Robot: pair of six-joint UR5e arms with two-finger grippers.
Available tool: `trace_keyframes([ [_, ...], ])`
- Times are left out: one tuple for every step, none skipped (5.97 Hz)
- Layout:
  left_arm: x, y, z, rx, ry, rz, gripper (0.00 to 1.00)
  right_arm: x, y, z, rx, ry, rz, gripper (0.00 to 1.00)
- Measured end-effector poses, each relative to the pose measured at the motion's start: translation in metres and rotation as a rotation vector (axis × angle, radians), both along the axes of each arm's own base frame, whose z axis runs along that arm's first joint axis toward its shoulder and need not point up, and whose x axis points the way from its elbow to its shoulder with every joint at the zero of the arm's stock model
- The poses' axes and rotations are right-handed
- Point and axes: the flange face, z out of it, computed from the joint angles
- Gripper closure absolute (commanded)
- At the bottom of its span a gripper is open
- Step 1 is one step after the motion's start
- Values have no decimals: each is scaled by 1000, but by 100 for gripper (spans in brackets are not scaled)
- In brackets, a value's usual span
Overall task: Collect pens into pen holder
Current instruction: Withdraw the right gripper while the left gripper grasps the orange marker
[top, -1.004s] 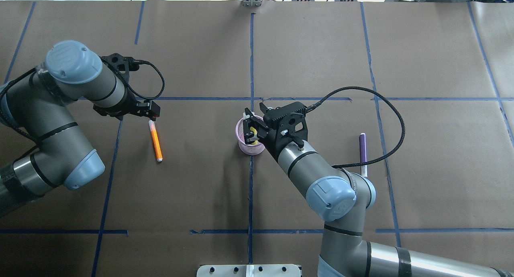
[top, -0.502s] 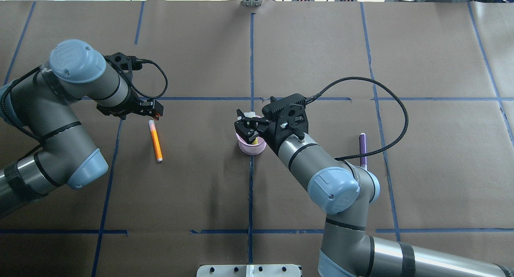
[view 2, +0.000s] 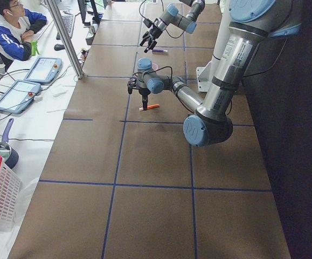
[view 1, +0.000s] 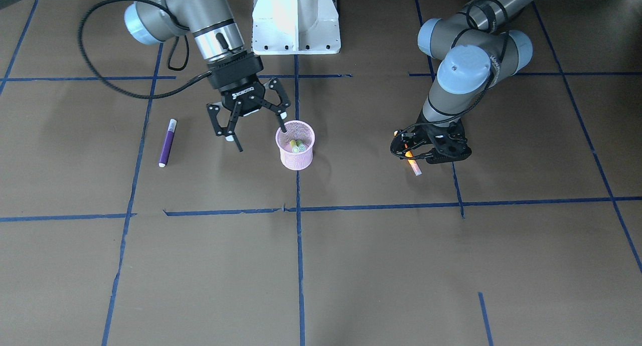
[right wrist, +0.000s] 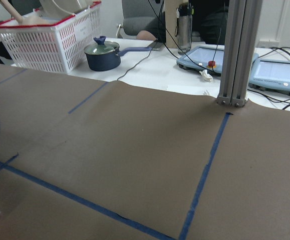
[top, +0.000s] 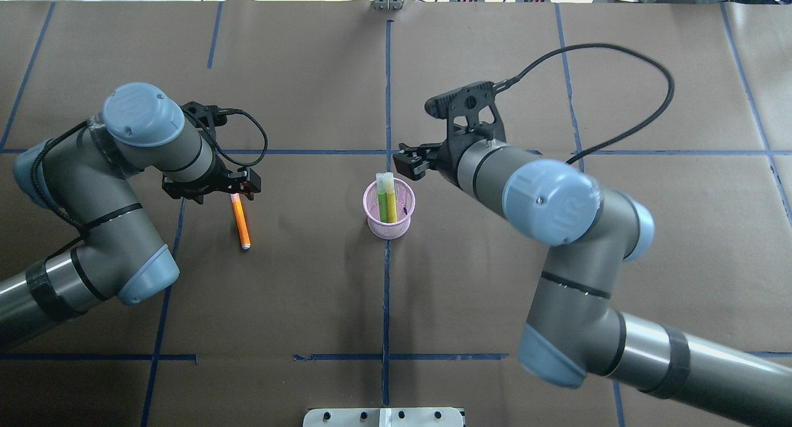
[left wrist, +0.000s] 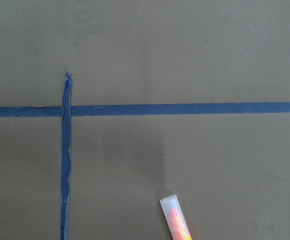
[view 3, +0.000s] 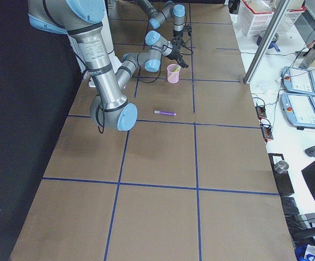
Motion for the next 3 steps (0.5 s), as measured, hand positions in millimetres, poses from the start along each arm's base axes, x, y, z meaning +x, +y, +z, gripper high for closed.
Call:
trace_keyframes([
  [7,3,3,-27,-5,-15,0,31,-18,7,-149,76,-61,0],
  [14,3,4,-41,-8,-21,0,52,-29,12,-243,103,-95,0],
  [20,0,5,-49,-13,-23,2,61,-33,14,-277,110,-104,0],
])
